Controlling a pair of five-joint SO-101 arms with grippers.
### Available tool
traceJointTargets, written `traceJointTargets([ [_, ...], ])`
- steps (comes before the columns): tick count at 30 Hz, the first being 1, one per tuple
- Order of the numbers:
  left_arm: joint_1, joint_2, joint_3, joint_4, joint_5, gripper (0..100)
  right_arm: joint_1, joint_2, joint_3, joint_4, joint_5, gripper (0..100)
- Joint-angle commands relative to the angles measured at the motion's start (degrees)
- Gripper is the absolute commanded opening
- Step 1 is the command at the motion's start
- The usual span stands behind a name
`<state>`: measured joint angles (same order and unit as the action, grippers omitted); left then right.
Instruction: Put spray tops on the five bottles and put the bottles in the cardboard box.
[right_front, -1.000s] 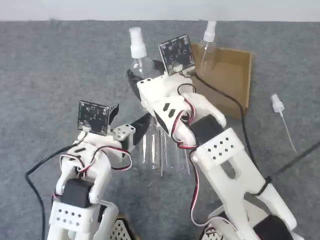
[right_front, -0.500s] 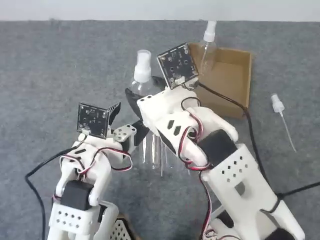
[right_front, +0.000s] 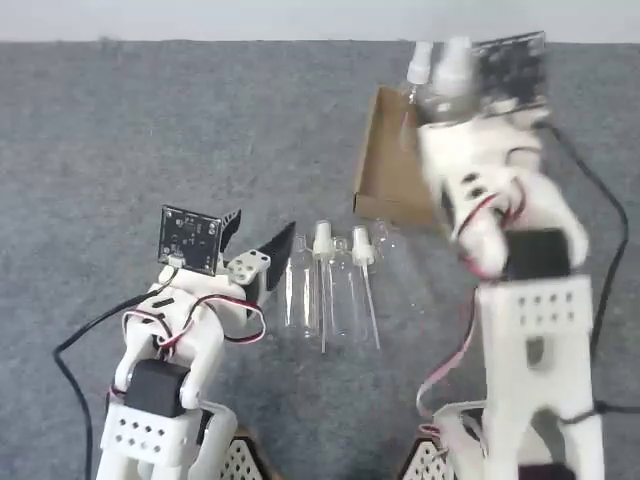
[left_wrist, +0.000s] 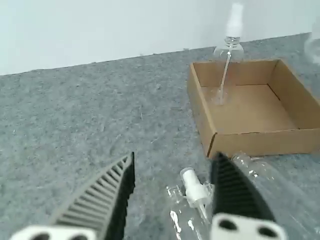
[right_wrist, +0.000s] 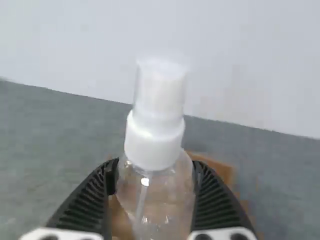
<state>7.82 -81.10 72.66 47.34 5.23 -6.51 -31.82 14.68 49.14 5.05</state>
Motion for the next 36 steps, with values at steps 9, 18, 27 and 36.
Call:
traceJointTargets([
  [9,-5.5,-0.8,2.7,-7.9,0.4,1,8.2,29.5,-10.9,-21.0,1.1,0.5],
  [18,-5.5,-0.8,2.8,-7.8,0.4,1,8.2,47.4,-20.0,-32.2,-4.0,0.5],
  [27,-5.5,-0.8,2.8,-7.8,0.4,1,8.2,57.8,-25.8,-35.1,-4.7,0.5],
  [36,-5.5,-0.8,2.8,-7.6,0.4,1,8.1,63.9,-26.2,-41.0,-4.7,0.6],
])
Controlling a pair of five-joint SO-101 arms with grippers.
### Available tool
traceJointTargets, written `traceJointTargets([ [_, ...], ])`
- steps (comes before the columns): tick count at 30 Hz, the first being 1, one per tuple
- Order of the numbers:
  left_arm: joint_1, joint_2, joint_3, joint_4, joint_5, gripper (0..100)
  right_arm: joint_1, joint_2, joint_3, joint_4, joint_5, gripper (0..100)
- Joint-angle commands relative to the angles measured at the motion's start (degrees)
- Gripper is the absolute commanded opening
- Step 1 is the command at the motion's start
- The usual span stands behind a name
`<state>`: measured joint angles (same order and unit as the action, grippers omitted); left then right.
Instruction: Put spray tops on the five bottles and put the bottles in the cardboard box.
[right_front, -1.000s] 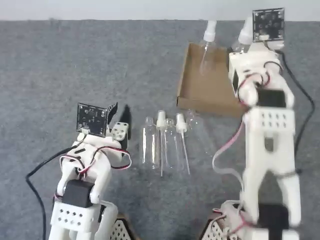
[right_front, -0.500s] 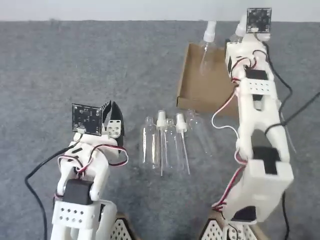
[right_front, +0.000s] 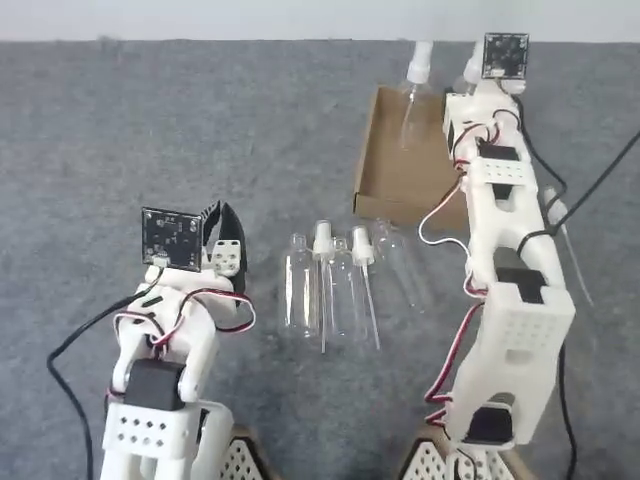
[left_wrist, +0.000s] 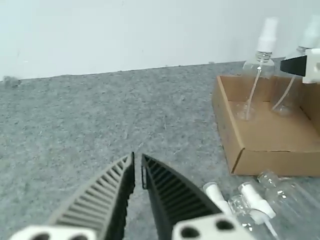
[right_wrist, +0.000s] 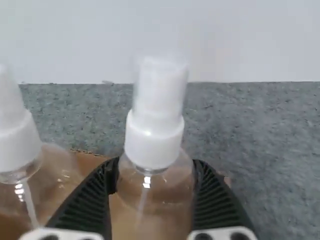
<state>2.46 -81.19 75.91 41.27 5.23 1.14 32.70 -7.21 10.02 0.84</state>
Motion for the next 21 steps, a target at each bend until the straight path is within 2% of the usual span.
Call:
traceJointTargets([
  [1,-0.1,-0.7,-0.5,-1.6,0.4,1,0.5,-0.4,-4.3,-1.9,-0.5,0.6],
  [16,-0.1,-0.7,-0.5,-1.6,0.4,1,0.0,-0.1,-4.3,-1.3,0.0,0.9],
  [21,-0.2,-0.7,-0.5,-1.6,0.4,1,0.0,0.1,-4.2,-1.3,0.0,13.9],
])
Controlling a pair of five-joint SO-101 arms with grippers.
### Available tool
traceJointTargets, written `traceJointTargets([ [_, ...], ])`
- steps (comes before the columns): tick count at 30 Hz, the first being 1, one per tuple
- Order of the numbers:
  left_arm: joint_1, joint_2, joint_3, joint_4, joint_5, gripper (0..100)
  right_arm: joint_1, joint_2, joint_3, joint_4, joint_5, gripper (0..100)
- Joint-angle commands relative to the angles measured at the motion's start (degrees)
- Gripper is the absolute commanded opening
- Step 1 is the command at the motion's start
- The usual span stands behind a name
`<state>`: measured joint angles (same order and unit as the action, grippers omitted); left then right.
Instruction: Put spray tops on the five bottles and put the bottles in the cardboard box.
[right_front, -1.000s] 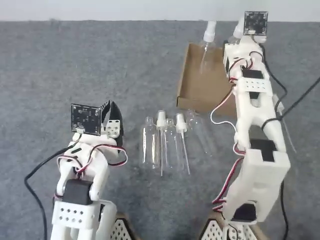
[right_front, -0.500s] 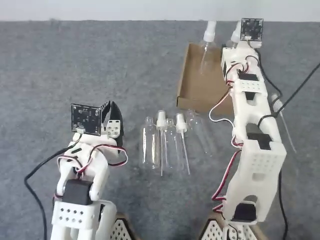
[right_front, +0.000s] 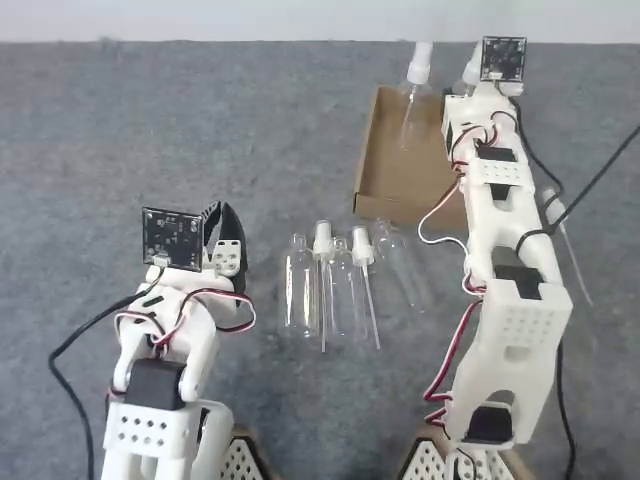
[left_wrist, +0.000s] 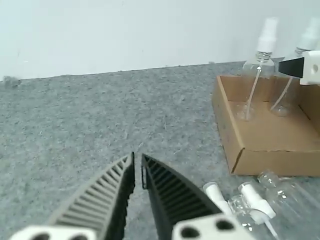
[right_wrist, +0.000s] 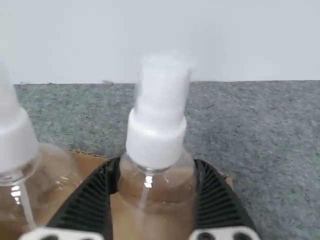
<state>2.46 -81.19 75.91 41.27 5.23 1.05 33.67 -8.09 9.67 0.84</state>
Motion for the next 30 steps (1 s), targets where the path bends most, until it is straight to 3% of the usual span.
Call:
traceJointTargets([
  [1,-0.3,-0.7,-0.5,-1.6,0.4,1,0.1,-0.8,-3.3,-0.9,0.0,16.7],
  [10,-0.4,-0.7,-0.5,-1.6,0.4,1,-0.7,-1.2,-3.6,2.6,0.0,31.3],
  [18,-0.4,-0.7,-0.5,-1.7,0.4,1,-0.5,-3.6,-5.1,3.9,0.0,33.6],
  [30,-0.2,-0.7,-0.5,-1.8,0.4,1,2.9,-23.3,-12.7,34.1,0.3,33.3],
])
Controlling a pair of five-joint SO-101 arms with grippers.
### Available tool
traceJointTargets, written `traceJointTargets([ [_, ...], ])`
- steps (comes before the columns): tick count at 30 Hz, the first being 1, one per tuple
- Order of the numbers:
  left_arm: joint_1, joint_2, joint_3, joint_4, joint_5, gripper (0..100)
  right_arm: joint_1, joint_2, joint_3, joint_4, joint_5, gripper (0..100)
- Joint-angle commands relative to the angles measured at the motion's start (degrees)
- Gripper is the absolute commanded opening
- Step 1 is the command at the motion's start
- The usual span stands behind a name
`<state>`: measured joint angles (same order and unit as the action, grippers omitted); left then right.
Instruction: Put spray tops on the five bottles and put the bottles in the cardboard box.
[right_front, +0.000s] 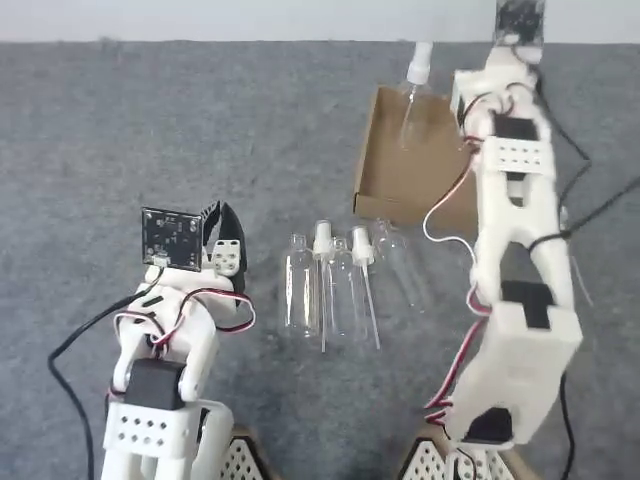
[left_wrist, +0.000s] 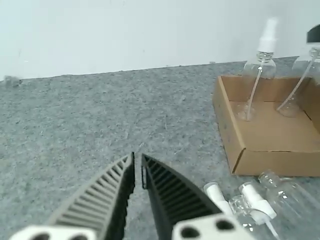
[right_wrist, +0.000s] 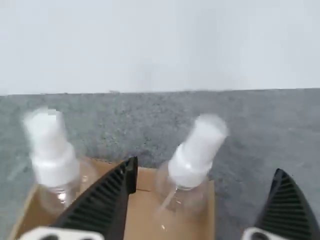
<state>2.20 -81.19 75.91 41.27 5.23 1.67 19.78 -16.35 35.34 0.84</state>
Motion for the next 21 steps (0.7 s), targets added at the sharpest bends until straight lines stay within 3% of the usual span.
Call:
traceJointTargets([
  [1,0.2,-0.7,-0.5,-1.8,0.4,1,3.2,-11.3,-4.4,11.2,1.2,33.3],
  [10,-0.3,-0.7,-0.5,-1.6,0.4,1,11.0,-18.9,-4.1,33.9,27.7,33.3],
  [15,-0.3,-0.7,-0.5,-1.6,0.4,1,18.2,-18.2,-0.4,34.1,30.4,34.5],
  [18,-0.3,-0.7,-0.5,-1.6,0.4,1,20.8,-17.1,6.3,26.2,30.1,35.0],
  [21,-0.3,-0.7,-0.5,-1.5,0.4,1,20.4,-13.8,10.8,21.2,30.5,28.5],
])
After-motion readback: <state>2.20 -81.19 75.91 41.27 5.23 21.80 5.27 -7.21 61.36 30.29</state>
